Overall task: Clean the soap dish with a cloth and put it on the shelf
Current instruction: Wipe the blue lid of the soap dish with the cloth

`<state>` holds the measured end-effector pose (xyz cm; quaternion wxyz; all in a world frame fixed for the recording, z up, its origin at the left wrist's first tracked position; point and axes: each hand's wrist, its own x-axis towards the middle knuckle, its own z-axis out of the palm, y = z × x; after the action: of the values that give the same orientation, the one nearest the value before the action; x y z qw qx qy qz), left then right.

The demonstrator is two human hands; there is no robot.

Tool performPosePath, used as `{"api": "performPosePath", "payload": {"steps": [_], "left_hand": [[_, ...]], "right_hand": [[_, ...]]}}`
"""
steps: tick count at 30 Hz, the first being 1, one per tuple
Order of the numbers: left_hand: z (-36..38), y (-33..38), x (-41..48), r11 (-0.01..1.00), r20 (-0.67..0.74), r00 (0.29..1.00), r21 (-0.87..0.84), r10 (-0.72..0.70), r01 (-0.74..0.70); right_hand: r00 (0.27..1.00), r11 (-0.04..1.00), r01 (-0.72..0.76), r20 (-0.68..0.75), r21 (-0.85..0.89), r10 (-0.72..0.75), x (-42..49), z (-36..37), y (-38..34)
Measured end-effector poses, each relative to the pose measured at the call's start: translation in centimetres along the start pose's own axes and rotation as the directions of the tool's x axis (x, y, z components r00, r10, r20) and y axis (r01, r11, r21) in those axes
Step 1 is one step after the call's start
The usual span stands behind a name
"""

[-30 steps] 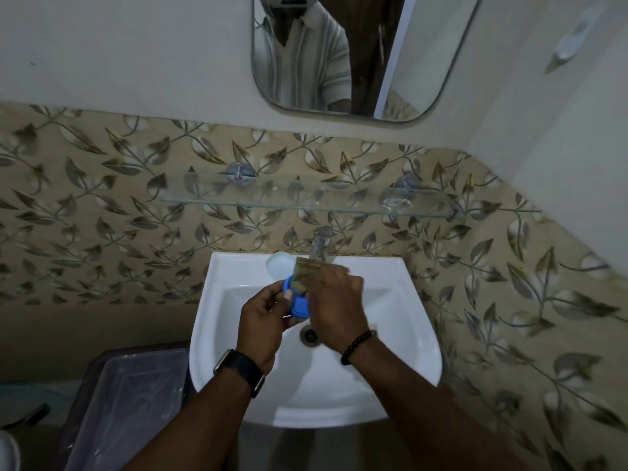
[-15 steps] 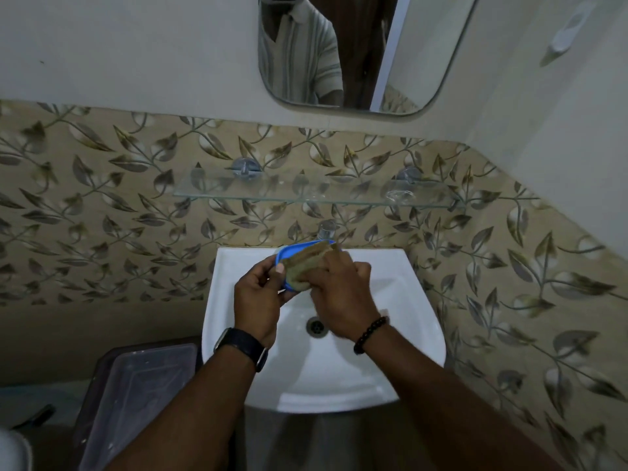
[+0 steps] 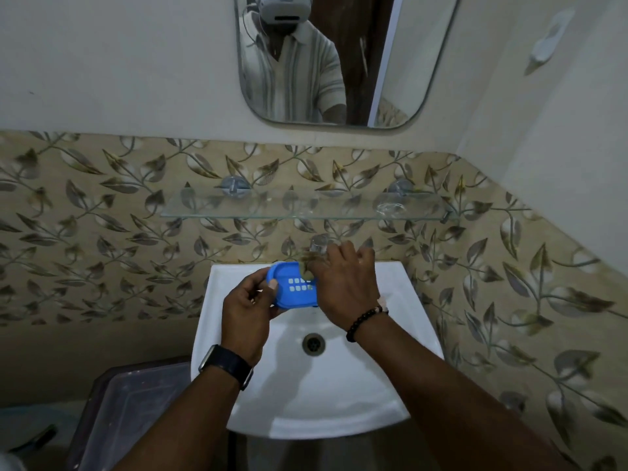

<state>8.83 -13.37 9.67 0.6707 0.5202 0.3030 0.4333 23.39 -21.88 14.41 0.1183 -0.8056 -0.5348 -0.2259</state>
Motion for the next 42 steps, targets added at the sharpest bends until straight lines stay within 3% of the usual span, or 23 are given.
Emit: {"api": "performPosePath", "payload": {"steps": [2, 5, 8, 10, 13, 15, 19, 23, 26, 29, 32, 34, 37, 39, 42], "left_hand": [[1.2, -0.3, 0.4, 1.0, -0.01, 1.0, -0.023, -0.008, 0.008], [2.2, -0.6, 1.0, 0.999, -0.02, 0.999, -0.032, -0.029, 0.029], [2.6, -0.6, 1.7, 1.0, -0.039, 0.999, -0.012, -0.001, 0.0], [3.0, -0.6, 2.1, 0.999, -0.069, 0.997, 0.006, 0.032, -0.032], [4.3, -0.6, 2.6, 0.998, -0.123, 0.991, 0.005, 0.055, -0.055], [4.8, -0.8, 2.7, 0.998, -0.16, 0.985, -0.004, 0.06, -0.062], [5.1, -1.4, 2.8, 0.999, -0.205, 0.977, 0.006, 0.051, -0.051], [5.0, -1.7, 2.5, 0.999, -0.203, 0.978, 0.018, 0.042, -0.039], [4.9, -1.7, 2.3, 0.997, -0.156, 0.985, 0.05, 0.068, -0.06], [5.2, -1.6, 2.0, 0.989, -0.103, 0.989, 0.111, 0.111, -0.099], [5.6, -1.5, 1.8, 0.981, -0.151, 0.977, 0.145, 0.152, -0.13], [5.7, -1.9, 1.6, 0.979, -0.175, 0.972, 0.16, 0.156, -0.129], [5.8, -2.7, 0.8, 0.979, -0.174, 0.975, 0.174, 0.141, -0.11], [5.8, -3.0, 0.5, 0.982, -0.177, 0.975, 0.161, 0.131, -0.102], [5.5, -3.0, 0.6, 0.993, -0.196, 0.976, 0.095, 0.093, -0.075]], "right_hand": [[0.997, 0.984, -0.069, 0.054, 0.163, 0.061, 0.5, 0.3, -1.1], [0.991, 0.934, 0.057, 0.097, 0.354, -0.097, 0.2, 0.7, -2.0], [0.967, 0.961, 0.238, 0.06, 0.141, -0.248, 1.3, 0.6, 1.4], [0.97, 0.976, 0.22, 0.101, 0.009, -0.219, 2.8, 0.3, 4.1], [0.974, 0.984, 0.175, 0.151, -0.02, -0.17, 3.8, 0.3, 5.3], [0.973, 0.987, 0.162, 0.161, 0.022, -0.163, 4.1, 0.6, 5.0], [0.949, 0.977, -0.041, 0.314, 0.21, -0.028, 4.0, 0.4, 4.2], [0.939, 0.942, 0.076, 0.295, 0.326, -0.178, 2.0, 0.2, 3.5], [0.948, 0.965, 0.208, 0.211, 0.16, -0.239, 2.5, 0.1, 5.7], [0.962, 0.975, 0.218, 0.179, -0.045, -0.207, 3.5, -0.1, 7.4], [0.975, 0.991, 0.131, 0.185, -0.02, -0.125, 2.7, -0.1, 6.2], [0.963, 0.991, -0.056, 0.27, 0.124, 0.02, 1.8, 0.3, 5.3], [0.829, 0.87, -0.401, 0.518, 0.288, 0.21, 1.5, 0.2, 4.7], [0.773, 0.8, -0.453, 0.62, 0.392, 0.134, 1.0, -0.4, 3.7], [0.799, 0.721, -0.388, 0.6, 0.575, -0.048, 0.3, -1.4, 2.2]]}}
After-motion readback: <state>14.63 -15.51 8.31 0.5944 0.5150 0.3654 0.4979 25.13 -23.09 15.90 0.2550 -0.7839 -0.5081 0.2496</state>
